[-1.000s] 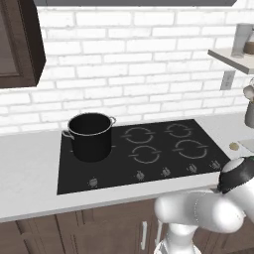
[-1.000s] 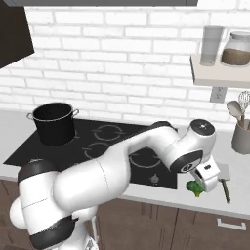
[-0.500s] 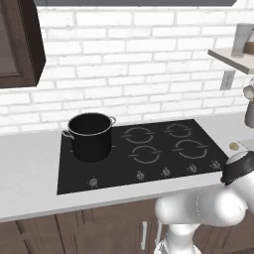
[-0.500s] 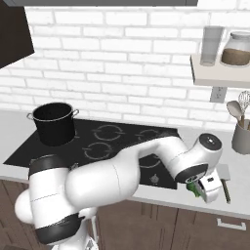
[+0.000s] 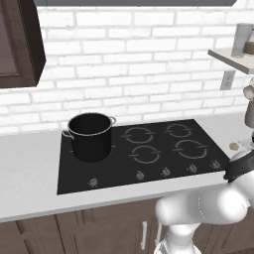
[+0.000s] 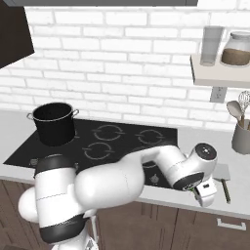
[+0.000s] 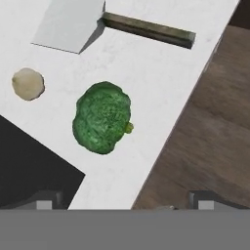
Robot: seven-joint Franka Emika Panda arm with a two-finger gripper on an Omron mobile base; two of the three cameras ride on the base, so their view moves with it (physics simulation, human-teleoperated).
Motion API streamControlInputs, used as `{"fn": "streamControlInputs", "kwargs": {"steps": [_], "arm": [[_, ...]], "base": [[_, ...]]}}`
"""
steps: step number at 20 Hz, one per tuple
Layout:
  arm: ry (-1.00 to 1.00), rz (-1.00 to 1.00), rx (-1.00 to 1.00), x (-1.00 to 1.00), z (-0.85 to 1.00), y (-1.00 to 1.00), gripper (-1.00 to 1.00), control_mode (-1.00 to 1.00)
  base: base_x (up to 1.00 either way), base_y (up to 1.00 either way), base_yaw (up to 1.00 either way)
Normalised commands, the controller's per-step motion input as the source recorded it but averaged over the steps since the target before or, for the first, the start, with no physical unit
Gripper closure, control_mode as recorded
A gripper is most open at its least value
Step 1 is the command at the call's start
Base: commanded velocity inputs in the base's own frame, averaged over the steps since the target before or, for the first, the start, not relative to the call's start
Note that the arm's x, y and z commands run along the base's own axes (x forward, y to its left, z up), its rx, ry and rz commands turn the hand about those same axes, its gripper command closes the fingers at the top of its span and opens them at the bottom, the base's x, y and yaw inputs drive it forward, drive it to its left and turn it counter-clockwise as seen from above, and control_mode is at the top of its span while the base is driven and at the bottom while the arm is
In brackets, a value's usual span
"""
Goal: Put the broccoli and garlic in the pot. Retrieve the spatula and lightly stir the vegetables in the pot.
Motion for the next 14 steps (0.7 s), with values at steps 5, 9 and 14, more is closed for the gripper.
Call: {"fn": "streamControlInputs", "kwargs": {"steps": [5,9,14], "arm": [[-0.04,-0.07,0.00,0.23,-0.25,-0.04,-1.00,-1.00],[-0.04,-0.10,0.00,0.08,-0.19,-0.21,-1.00,-1.00],[-0.04,-0.08,0.00,0.10,-0.12,-0.21,-1.00,-1.00]], "base": [[0.00,0.00,0.00],[0.00,0.00,0.00],[0.00,0.00,0.00]]}}
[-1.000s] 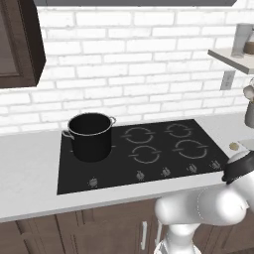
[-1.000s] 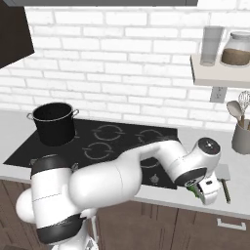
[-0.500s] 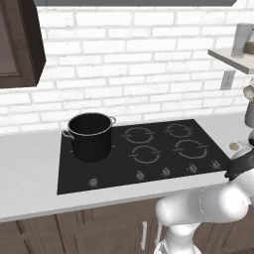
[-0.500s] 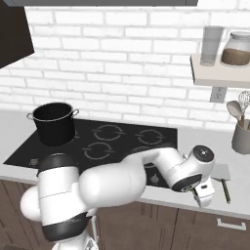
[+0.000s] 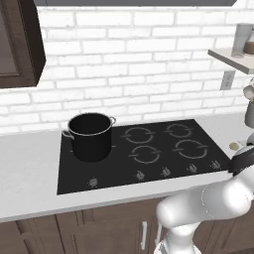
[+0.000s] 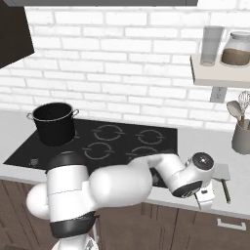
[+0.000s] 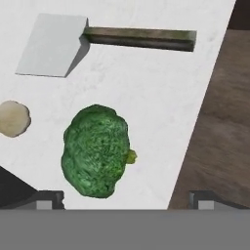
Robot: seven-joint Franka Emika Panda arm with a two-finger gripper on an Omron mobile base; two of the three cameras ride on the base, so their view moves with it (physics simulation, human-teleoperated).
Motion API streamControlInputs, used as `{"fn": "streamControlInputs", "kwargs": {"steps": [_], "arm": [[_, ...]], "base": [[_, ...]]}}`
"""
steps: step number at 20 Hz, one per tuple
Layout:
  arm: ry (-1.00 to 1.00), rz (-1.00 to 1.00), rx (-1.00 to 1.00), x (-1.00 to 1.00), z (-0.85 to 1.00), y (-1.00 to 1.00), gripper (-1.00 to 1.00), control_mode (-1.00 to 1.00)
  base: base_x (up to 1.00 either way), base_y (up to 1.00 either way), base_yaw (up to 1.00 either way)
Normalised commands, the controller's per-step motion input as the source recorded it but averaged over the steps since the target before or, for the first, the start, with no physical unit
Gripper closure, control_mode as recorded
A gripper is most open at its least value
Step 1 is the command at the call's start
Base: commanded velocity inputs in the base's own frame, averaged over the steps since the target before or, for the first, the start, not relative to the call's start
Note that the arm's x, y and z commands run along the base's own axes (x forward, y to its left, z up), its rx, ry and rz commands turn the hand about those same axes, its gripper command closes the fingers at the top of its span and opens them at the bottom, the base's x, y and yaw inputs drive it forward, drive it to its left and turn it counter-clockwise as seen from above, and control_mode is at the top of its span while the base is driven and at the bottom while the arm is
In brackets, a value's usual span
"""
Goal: Put the broccoli and garlic in the pot. Retrieve the spatula and lightly stir the vegetables in the pot.
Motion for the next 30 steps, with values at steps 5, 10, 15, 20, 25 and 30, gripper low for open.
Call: {"fn": "streamControlInputs", "kwargs": {"steps": [5,10,15,20,25,30], "arm": [[-0.02,-0.03,0.01,0.25,-0.04,-0.07,-1.00,-1.00],[0.00,-0.01,0.01,0.28,-0.07,-0.01,-1.00,-1.00],[0.00,-0.01,0.01,0.11,-0.15,-0.12,-1.00,-1.00],[0.00,-0.02,0.00,0.00,-0.29,-0.17,-1.00,-1.00],[0.00,0.00,0.00,0.00,-0.23,0.02,1.00,-1.00],[0.01,0.00,0.00,0.00,-0.04,0.40,1.00,-1.00]], "base": [[0.00,0.00,0.00],[0.00,0.00,0.00],[0.00,0.00,0.00],[0.00,0.00,0.00],[0.00,0.00,0.00],[0.00,0.00,0.00]]}}
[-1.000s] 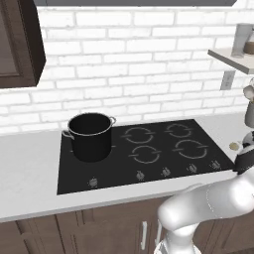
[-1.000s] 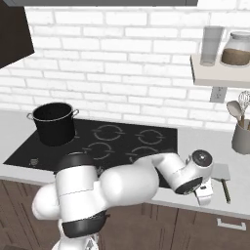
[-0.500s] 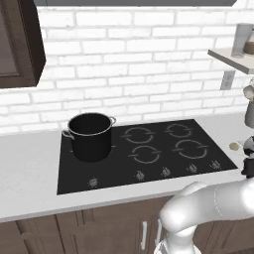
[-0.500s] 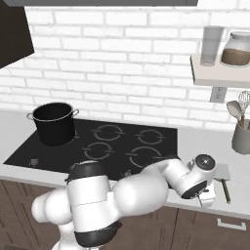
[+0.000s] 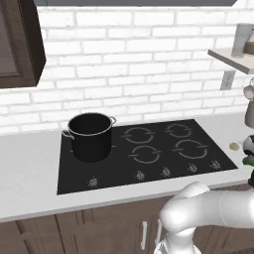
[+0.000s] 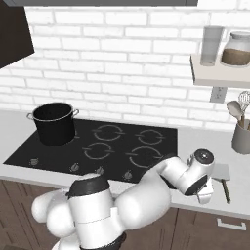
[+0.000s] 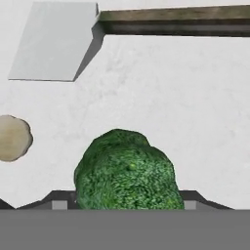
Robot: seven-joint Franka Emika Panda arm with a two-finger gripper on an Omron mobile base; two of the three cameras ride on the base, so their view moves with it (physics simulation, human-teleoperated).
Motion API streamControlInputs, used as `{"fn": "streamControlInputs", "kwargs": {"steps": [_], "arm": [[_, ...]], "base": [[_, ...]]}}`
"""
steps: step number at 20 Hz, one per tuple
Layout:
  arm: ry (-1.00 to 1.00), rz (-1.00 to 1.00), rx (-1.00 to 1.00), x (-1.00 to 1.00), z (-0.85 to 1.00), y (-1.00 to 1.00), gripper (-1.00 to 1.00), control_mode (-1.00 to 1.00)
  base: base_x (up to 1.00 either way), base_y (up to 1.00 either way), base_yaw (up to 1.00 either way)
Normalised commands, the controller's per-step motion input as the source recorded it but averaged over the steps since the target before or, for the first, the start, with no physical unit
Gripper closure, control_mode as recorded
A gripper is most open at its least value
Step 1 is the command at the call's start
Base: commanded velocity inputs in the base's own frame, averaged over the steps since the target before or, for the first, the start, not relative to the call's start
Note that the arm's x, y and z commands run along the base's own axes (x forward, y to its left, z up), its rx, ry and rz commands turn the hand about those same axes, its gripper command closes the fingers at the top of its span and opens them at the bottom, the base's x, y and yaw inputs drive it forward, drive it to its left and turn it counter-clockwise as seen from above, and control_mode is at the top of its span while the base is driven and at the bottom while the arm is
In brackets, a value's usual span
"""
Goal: Put the broccoli and garlic in the pot. Retrieve the spatula and lightly stir the vegetables in the pot.
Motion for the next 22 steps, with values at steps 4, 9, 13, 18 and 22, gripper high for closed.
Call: {"fn": "streamControlInputs", "kwargs": {"steps": [4,9,13,18,22], "arm": [[0.00,0.00,0.00,-0.02,0.24,0.42,1.00,-1.00],[-0.01,0.00,0.02,-0.28,0.79,0.43,1.00,-1.00],[0.07,0.04,0.02,-0.20,1.00,0.93,1.00,-1.00],[0.07,0.07,0.00,0.00,0.82,1.00,1.00,-1.00],[0.00,0.12,-0.03,0.21,0.31,1.00,1.00,-1.00]], "base": [[0.00,0.00,0.00],[0.00,0.00,0.00],[0.00,0.00,0.00],[0.00,0.00,0.00],[0.00,0.00,0.00]]}}
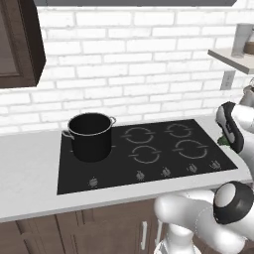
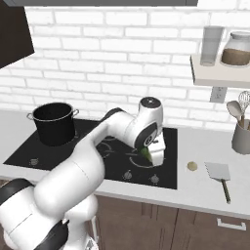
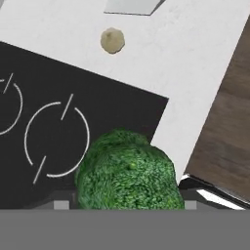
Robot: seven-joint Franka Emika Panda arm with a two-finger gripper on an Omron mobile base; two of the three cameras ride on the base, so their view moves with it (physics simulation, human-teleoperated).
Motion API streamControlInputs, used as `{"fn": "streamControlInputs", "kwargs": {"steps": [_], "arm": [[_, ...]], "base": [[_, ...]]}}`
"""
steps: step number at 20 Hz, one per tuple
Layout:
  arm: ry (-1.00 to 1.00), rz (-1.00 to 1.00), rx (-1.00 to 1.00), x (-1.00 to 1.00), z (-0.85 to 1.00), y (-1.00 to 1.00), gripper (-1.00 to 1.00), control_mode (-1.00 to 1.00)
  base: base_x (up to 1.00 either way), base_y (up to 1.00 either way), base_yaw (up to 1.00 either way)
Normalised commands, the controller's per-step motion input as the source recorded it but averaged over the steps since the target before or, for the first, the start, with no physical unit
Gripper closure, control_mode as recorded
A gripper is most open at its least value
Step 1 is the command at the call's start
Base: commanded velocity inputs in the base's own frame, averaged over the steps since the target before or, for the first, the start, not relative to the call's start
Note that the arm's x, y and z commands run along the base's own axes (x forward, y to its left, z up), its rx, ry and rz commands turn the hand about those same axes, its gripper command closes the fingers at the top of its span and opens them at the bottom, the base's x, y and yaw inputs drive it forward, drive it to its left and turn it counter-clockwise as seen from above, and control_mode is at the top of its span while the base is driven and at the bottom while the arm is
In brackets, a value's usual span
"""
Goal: Put the broccoli and garlic in the pot. Retrieve the spatula and lightly stir the vegetables in the pot.
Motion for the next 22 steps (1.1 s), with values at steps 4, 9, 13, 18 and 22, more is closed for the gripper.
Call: {"fn": "streamControlInputs", "kwargs": {"steps": [4,9,13,18,22], "arm": [[0.00,0.18,-0.02,0.54,0.26,1.00,1.00,-1.00],[0.01,0.20,-0.01,0.53,0.35,1.00,1.00,-1.00],[0.02,0.20,-0.04,0.50,0.20,1.00,1.00,-1.00],[0.01,0.19,-0.06,0.51,0.09,1.00,1.00,-1.00],[0.01,0.18,-0.10,0.54,0.01,1.00,1.00,-1.00]], "base": [[0.00,0.00,0.00],[0.00,0.00,0.00],[0.00,0.00,0.00],[0.00,0.00,0.00],[0.00,0.00,0.00]]}}
